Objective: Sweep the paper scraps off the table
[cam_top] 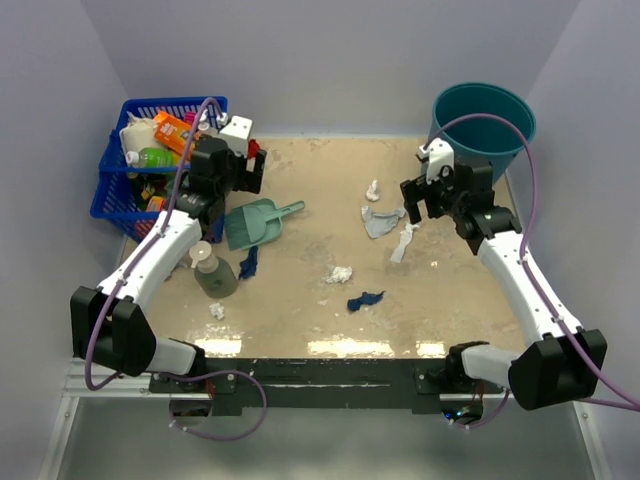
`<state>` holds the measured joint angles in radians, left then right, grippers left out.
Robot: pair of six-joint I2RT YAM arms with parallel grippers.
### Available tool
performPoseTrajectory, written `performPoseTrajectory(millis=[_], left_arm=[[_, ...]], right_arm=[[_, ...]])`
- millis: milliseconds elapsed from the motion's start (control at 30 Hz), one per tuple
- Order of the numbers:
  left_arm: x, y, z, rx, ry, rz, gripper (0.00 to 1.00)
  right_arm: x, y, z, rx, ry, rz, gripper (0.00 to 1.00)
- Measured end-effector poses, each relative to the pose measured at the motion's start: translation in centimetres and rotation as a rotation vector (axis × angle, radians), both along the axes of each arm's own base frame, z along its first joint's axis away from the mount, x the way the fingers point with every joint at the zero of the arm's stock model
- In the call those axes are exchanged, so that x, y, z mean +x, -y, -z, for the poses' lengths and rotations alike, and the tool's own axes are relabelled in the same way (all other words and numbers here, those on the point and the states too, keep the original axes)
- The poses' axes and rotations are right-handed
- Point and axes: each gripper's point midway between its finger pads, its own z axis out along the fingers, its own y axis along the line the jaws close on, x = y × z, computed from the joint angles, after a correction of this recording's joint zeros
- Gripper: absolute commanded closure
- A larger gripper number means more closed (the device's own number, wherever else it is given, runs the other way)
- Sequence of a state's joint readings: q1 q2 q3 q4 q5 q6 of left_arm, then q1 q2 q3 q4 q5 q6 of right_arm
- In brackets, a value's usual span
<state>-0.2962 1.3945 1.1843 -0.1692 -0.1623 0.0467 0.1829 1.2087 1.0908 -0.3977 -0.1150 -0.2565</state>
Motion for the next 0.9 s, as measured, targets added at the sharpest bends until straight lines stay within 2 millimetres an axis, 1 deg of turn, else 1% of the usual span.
performPoseTrajectory(millis=[133,167,200,267,333,467,500,567,667,733,833,900], left_arm=[[-0.3,0.9,0.2,-0.001,-0.014,0.056,0.02],[-0.5,1.4,0.3,0.000,-0.020,0.092,0.04],[-0.7,2.1,0.3,0.006,-0.027,0.143,0.08],[-1.2,3.6,0.1,0.021,-0.030,0.264,0.11],[-2.0,5.4,-0.3,0.038,-0.021,0.406,0.12],[-3.5,8.0,-0.2,0.031,-0.040,0.598,0.14],[-3.7,8.5,0.0,0.026,-0.049,0.631,0.15],[-3.9,9.1,0.5,0.024,-0.064,0.684,0.21],[-4.7,9.8,1.7,0.037,-0.109,0.754,0.28],[-4.9,10.3,2.2,0.052,-0.149,0.812,0.32],[-4.5,11.2,2.9,0.078,-0.198,0.866,0.33],[-4.2,11.4,4.1,0.104,-0.239,0.876,0.36]], right_arm=[[0.5,-0.3,-0.6,0.003,0.009,-0.013,0.02],[0.6,-0.3,-0.8,0.002,0.013,-0.017,0.02],[0.6,-0.5,-0.9,0.003,0.016,-0.031,0.02],[0.6,-1.0,-1.1,0.000,0.023,-0.068,0.01],[0.3,-1.6,-1.2,-0.001,0.026,-0.118,0.02],[-0.3,-3.2,-1.0,-0.009,0.026,-0.217,0.03],[-0.6,-3.6,-0.9,-0.013,0.021,-0.238,0.04],[-1.0,-4.2,-0.6,-0.016,0.010,-0.277,0.06],[-1.5,-5.0,-0.5,-0.015,0.006,-0.317,0.08],[-1.5,-5.3,-0.6,-0.011,0.011,-0.328,0.13],[-1.5,-6.0,-0.5,0.001,0.015,-0.352,0.20],[-1.7,-6.4,0.2,0.004,0.002,-0.367,0.21]])
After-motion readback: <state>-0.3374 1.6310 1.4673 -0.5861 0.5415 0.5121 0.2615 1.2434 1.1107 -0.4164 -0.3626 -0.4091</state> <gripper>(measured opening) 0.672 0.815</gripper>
